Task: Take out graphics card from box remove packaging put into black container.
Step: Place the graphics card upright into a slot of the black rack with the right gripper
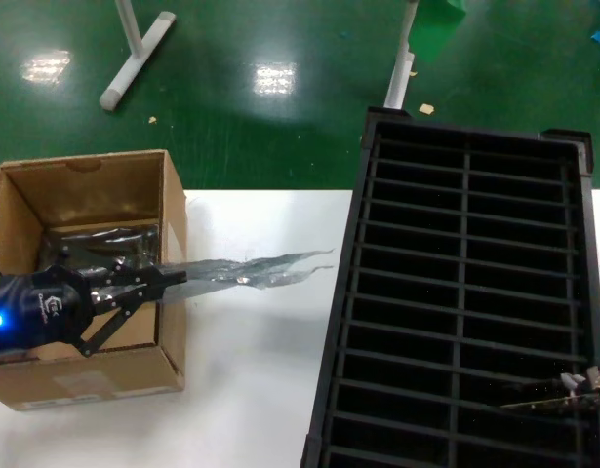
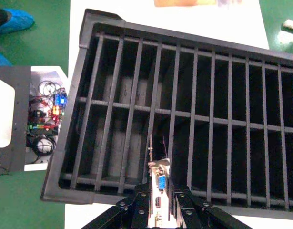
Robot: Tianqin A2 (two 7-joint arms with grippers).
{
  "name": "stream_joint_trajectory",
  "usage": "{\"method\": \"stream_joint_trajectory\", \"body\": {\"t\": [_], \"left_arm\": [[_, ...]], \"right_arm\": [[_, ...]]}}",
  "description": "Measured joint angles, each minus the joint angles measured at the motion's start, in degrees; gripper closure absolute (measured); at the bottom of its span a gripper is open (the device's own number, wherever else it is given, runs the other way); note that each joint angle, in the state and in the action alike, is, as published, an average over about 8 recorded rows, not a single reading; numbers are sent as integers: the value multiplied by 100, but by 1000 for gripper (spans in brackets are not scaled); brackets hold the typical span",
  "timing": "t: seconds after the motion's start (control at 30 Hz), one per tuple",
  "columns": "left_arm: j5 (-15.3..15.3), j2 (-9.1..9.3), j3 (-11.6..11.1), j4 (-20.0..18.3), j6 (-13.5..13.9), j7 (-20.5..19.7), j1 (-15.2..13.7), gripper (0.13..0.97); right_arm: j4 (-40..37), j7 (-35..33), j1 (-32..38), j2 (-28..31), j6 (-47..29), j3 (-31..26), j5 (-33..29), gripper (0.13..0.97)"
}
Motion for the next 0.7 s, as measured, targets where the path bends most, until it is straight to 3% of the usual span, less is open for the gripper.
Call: {"method": "stream_joint_trajectory", "body": {"t": [0.7], "left_arm": [[0, 24, -21, 40, 0, 3, 39, 955]], "right_arm": [[-64, 94, 816, -120, -1, -518, 18, 898]]}}
